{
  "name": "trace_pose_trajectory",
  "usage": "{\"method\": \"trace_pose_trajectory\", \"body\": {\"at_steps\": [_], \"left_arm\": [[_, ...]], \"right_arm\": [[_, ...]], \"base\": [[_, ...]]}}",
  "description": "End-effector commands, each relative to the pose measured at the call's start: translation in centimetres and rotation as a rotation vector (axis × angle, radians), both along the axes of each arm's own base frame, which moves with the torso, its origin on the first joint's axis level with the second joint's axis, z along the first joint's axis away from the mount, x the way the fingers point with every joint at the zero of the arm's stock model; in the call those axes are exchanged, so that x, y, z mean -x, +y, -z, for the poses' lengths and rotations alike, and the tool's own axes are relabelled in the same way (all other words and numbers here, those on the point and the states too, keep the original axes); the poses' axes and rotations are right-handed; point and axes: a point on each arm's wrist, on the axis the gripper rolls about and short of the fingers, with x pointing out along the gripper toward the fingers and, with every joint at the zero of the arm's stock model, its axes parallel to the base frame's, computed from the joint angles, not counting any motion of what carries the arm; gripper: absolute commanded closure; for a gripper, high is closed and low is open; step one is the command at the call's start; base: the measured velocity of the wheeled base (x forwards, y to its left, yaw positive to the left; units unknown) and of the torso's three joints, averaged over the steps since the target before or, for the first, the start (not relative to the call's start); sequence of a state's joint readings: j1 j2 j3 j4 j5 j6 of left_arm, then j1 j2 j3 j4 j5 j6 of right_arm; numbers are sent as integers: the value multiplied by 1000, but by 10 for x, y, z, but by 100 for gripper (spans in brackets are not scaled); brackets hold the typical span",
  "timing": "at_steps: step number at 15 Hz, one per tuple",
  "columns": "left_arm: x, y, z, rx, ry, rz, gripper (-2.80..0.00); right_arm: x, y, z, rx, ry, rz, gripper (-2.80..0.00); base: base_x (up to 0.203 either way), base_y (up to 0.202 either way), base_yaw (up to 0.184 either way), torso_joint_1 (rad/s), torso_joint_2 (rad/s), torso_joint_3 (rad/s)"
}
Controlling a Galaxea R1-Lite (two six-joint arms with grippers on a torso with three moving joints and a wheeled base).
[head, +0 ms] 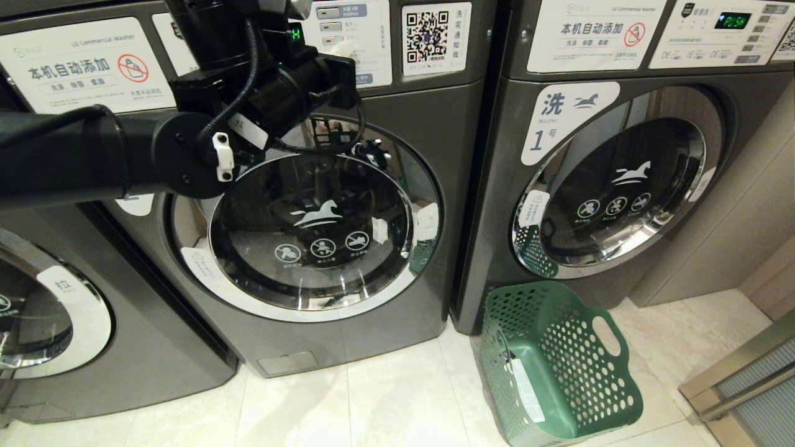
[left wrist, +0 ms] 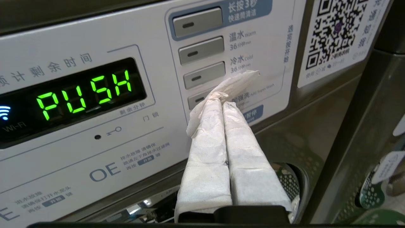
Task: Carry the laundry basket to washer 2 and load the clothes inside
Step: Press the washing machine switch
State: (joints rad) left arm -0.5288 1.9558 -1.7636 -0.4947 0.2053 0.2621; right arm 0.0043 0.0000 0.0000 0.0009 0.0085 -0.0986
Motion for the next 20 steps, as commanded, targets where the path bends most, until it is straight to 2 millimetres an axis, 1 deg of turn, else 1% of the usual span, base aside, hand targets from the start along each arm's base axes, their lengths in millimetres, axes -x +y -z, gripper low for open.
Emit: {"method": "trace_pose_trajectory", "body": {"at_steps": [1, 5, 10, 14, 17, 20], "left_arm": [[-9, -1, 8, 0, -2, -12, 0], [-16, -3, 11, 1, -4, -15, 0], [-17, -3, 11, -2, -3, -17, 0], [-26, 10, 10, 3, -11, -53, 0], [-20, 12, 4, 8, -20, -51, 0], [-7, 17, -6, 14, -31, -47, 0]], "right_arm": [[0, 0, 0, 1, 2, -1, 0], [0, 0, 0, 1, 2, -1, 0], [0, 0, 0, 0, 2, -1, 0], [0, 0, 0, 0, 2, -1, 0], [0, 0, 0, 1, 2, -1, 0], [0, 0, 0, 0, 2, -1, 0]], "base": [[0, 0, 0, 0, 0, 0], [0, 0, 0, 0, 0, 0], [0, 0, 0, 0, 0, 0], [0, 0, 0, 0, 0, 0], [0, 0, 0, 0, 0, 0], [0, 0, 0, 0, 0, 0]]}}
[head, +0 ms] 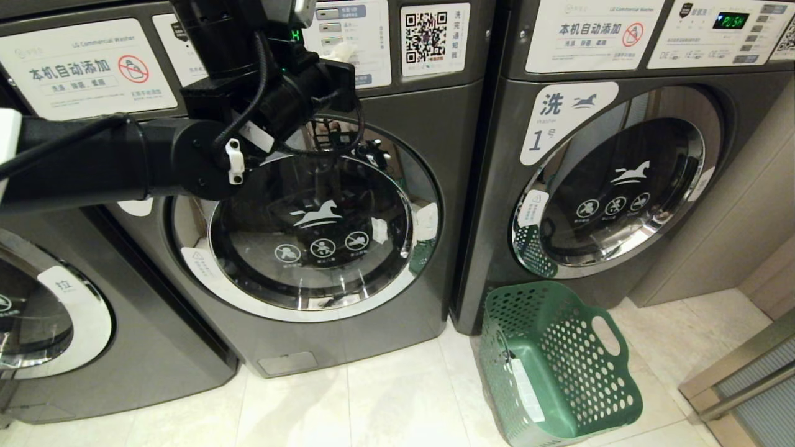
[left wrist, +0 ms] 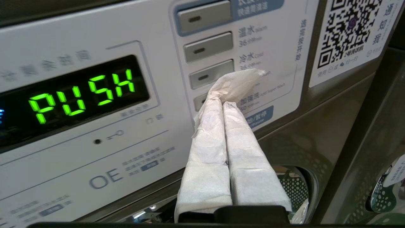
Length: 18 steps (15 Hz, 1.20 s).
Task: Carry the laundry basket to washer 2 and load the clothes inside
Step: Press the washing machine switch
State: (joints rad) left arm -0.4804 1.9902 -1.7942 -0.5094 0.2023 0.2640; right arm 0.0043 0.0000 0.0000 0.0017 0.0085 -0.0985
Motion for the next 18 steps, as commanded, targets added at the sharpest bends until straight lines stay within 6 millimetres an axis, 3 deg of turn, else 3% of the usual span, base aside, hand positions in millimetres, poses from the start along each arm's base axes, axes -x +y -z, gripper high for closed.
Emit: {"method": "trace_pose_trajectory", "body": {"at_steps": [1, 3, 6, 12, 18], "left_arm": [[16, 7, -10, 6, -11, -1, 0], [28, 13, -10, 0, -1, 1, 0], [29, 14, -9, -2, 5, 4, 0], [36, -2, -7, -16, 8, 74, 0], [21, -8, -3, -14, 0, 63, 0]], "right_arm": [[0, 0, 0, 1, 1, -1, 0], [0, 0, 0, 1, 1, -1, 0], [0, 0, 0, 0, 1, -1, 0], [0, 0, 0, 0, 1, -1, 0], [0, 0, 0, 0, 1, 0, 0]], "base": [[0, 0, 0, 0, 0, 0], [0, 0, 0, 0, 0, 0], [0, 0, 0, 0, 0, 0], [0, 0, 0, 0, 0, 0], [0, 0, 0, 0, 0, 0]]}}
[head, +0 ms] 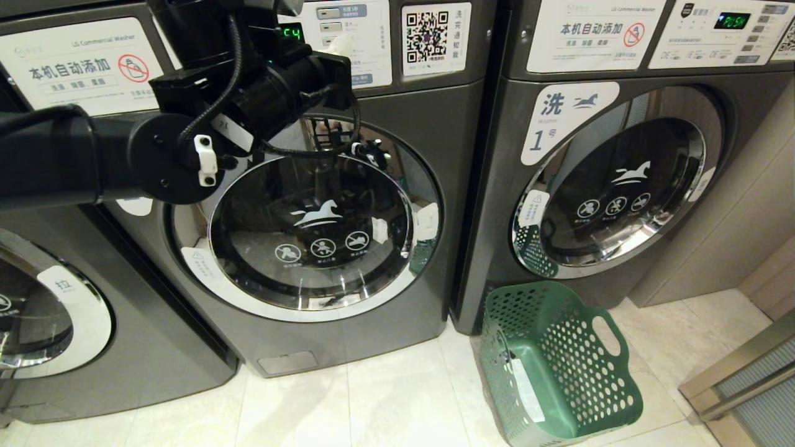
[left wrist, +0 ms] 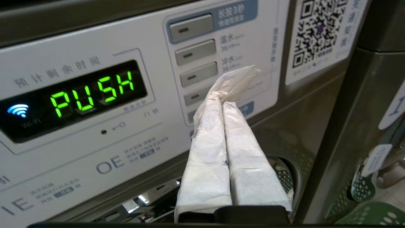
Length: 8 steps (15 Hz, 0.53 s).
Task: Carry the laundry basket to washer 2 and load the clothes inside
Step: Press the washing machine switch
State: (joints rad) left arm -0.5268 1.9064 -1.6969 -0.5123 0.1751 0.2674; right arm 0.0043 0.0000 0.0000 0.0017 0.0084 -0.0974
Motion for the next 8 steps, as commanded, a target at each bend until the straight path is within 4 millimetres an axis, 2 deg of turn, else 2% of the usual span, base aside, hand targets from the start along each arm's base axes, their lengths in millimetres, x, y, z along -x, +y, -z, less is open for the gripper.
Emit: {"method": "trace_pose_trajectory", "body": {"at_steps": [1, 3, 8], "left_arm": [[-12, -3, 2, 4, -10, -12, 0], [-22, 0, 3, 2, -16, -30, 0], [-32, -4, 13, -16, 0, -30, 0]], "right_arm": [[0, 0, 0, 1, 1, -1, 0], [0, 0, 0, 1, 1, 0, 0], [0, 0, 0, 1, 1, 0, 0]], "base": [[0, 0, 0, 0, 0, 0], [0, 0, 0, 0, 0, 0], [0, 0, 0, 0, 0, 0]]}}
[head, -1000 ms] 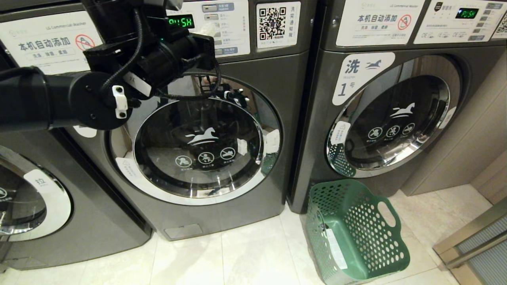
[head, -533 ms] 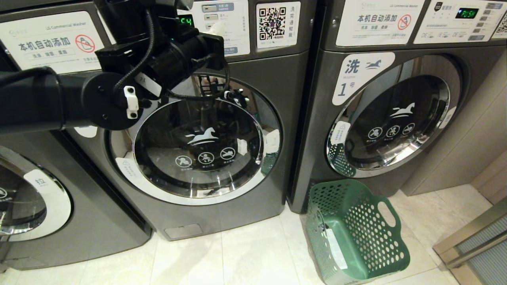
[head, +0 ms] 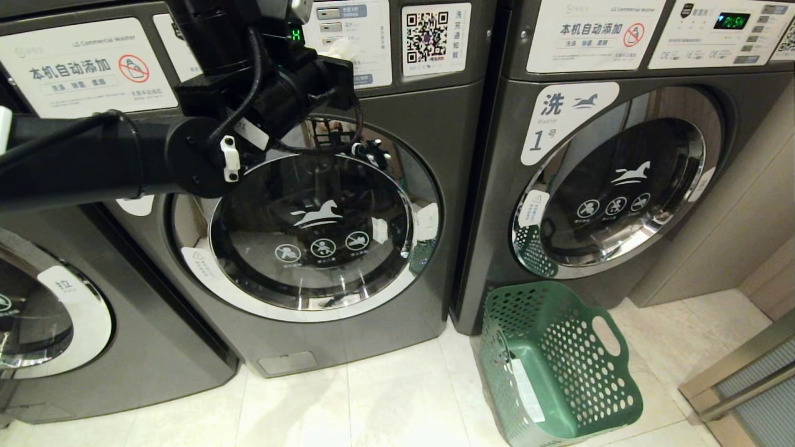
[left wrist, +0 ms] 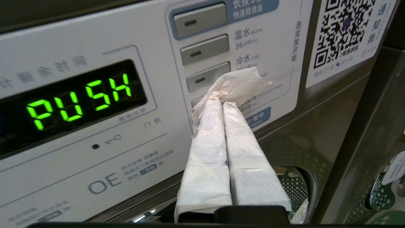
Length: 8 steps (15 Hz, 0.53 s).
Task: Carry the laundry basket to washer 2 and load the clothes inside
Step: Press the washing machine switch
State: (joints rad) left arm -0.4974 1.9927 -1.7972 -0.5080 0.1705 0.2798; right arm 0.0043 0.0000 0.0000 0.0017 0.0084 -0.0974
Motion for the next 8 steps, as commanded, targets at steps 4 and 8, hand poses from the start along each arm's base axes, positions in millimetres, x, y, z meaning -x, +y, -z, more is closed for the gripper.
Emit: {"method": "trace_pose_trajectory", "body": {"at_steps": [4, 8], "left_arm": [[-10, -5, 7, -3, 4, -4, 0], [-17, 6, 7, -5, 4, -31, 0]], "right_arm": [[0, 0, 0, 1, 1, 0, 0], [0, 0, 0, 1, 1, 0, 0]], "base": [[0, 0, 0, 0, 0, 0], [0, 0, 0, 0, 0, 0]]}}
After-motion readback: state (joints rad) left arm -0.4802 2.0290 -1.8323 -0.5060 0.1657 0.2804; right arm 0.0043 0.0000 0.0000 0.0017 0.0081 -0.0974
